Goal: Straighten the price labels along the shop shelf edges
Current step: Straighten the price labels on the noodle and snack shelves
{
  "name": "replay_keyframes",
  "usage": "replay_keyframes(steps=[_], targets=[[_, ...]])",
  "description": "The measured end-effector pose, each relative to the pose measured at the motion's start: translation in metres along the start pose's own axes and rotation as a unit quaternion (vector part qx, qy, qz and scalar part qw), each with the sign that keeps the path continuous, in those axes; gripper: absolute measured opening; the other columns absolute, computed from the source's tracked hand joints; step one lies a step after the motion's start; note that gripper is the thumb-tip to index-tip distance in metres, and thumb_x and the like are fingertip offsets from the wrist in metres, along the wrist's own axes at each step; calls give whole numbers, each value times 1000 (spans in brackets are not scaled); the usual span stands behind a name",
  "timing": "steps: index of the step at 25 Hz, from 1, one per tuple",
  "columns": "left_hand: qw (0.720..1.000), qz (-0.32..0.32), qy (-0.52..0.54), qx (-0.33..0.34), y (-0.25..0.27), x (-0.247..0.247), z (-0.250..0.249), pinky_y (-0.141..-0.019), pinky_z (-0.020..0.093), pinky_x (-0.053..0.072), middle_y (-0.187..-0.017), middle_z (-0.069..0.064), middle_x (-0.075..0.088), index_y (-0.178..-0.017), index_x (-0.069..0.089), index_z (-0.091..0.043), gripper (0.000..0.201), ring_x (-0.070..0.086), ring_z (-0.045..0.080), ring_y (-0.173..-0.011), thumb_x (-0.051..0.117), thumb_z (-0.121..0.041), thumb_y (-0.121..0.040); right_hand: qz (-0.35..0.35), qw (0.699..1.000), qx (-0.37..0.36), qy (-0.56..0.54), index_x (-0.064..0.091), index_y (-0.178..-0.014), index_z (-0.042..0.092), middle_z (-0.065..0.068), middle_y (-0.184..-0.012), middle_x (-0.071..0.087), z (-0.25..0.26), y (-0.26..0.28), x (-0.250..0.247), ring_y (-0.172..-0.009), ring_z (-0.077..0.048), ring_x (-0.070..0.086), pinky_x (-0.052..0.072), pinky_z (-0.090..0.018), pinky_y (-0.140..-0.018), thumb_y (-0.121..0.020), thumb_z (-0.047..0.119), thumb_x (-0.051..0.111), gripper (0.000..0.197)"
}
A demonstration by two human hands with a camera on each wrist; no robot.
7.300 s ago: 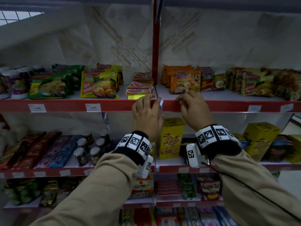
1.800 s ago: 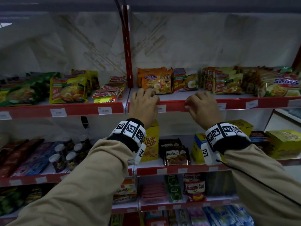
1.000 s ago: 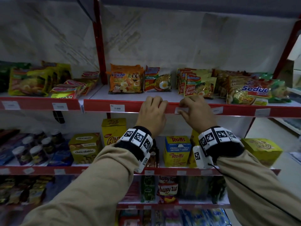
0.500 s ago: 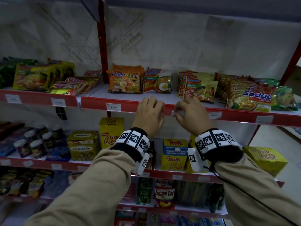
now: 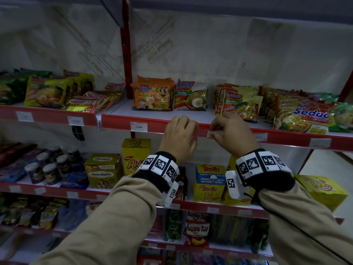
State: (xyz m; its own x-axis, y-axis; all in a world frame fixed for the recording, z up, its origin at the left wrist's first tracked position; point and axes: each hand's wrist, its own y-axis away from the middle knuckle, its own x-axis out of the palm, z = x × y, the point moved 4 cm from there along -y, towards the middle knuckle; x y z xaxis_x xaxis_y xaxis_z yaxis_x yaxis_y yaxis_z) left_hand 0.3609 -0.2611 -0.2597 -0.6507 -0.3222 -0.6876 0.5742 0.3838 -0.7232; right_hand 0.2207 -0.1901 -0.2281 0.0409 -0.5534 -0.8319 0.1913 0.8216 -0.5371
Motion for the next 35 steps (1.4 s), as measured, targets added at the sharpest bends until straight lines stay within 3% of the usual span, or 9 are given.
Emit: replay_keyframes(steps=[4, 7, 10, 14, 18, 24, 29, 32, 35], targets=[[1000, -3, -1, 3, 2, 3, 0, -77, 36, 39, -101, 6, 51, -103, 57, -14, 25, 44, 26, -93, 60, -21, -79, 23, 999, -16, 40, 66, -93, 17, -5, -96, 55, -2, 2, 4, -98, -27, 47, 43, -40, -84, -83, 29, 69, 15], [1000, 0, 4, 2, 2, 3, 1, -78, 37, 40, -102, 6, 51, -103, 58, -14, 25, 45, 26, -93, 60, -22, -80, 21, 999, 10, -47, 58, -81, 22, 1, -89, 49, -6, -4, 1, -85, -19, 49, 41, -32, -74, -81, 22, 72, 14], [1000, 1, 11, 5, 1, 2, 3, -79, 37, 40, -102, 6, 52, -104, 59, -13, 23, 46, 26, -94, 58, -23, -84, -22, 983, 37, -177, 56, -77, 25, 7, -78, 58, -15, -6, -7, -67, -4, 54, 41, -19, -62, -82, 20, 72, 18], [996, -29, 81, -19, -2, 1, 5, -83, 34, 38, -99, 7, 57, -110, 60, -11, 27, 48, 24, -94, 52, -31, -95, -94, 932, 68, -343, 61, -96, 19, 6, -82, 61, -11, -3, -11, -71, 1, 61, 50, -16, -66, -82, 8, 71, 21], [987, -53, 142, -53, -6, -1, 6, -80, 34, 37, -95, 6, 60, -112, 58, -9, 30, 48, 23, -89, 50, -33, -96, -60, 909, 85, -403, 63, -101, 15, 2, -79, 56, 5, 1, 4, -68, -3, 59, 49, -12, -64, -82, 8, 71, 22], [996, -21, 84, -29, -6, -1, 9, -78, 37, 39, -97, 8, 56, -100, 58, -9, 21, 47, 26, -90, 51, -29, -95, -81, 962, 22, -260, 66, -91, 18, 5, -83, 66, 14, 2, 6, -77, -6, 62, 50, -19, -69, -89, 16, 64, 4], [999, 43, 16, 6, -11, -14, 24, -80, 30, 37, -107, 4, 54, -110, 53, -15, 26, 46, 22, -99, 56, -32, -91, -131, 949, 40, -284, 65, -93, 25, 12, -83, 64, 9, -8, 6, -80, 5, 59, 44, -6, -69, -89, 9, 60, 17], [998, 48, 27, -15, -9, -22, 39, -81, 31, 39, -108, 3, 54, -109, 53, -16, 22, 44, 21, -100, 57, -28, -91, -151, 948, 59, -275, 67, -93, 22, 8, -84, 65, 18, -13, 11, -80, -3, 61, 46, -10, -69, -88, 11, 62, 13], [997, 45, 49, -25, -6, -25, 48, -81, 32, 41, -104, 0, 56, -110, 54, -17, 22, 47, 21, -99, 57, -28, -91, -151, 960, 31, -235, 69, -96, 16, 2, -89, 69, 32, -16, 15, -82, -8, 62, 52, -22, -74, -88, 10, 61, 13]])
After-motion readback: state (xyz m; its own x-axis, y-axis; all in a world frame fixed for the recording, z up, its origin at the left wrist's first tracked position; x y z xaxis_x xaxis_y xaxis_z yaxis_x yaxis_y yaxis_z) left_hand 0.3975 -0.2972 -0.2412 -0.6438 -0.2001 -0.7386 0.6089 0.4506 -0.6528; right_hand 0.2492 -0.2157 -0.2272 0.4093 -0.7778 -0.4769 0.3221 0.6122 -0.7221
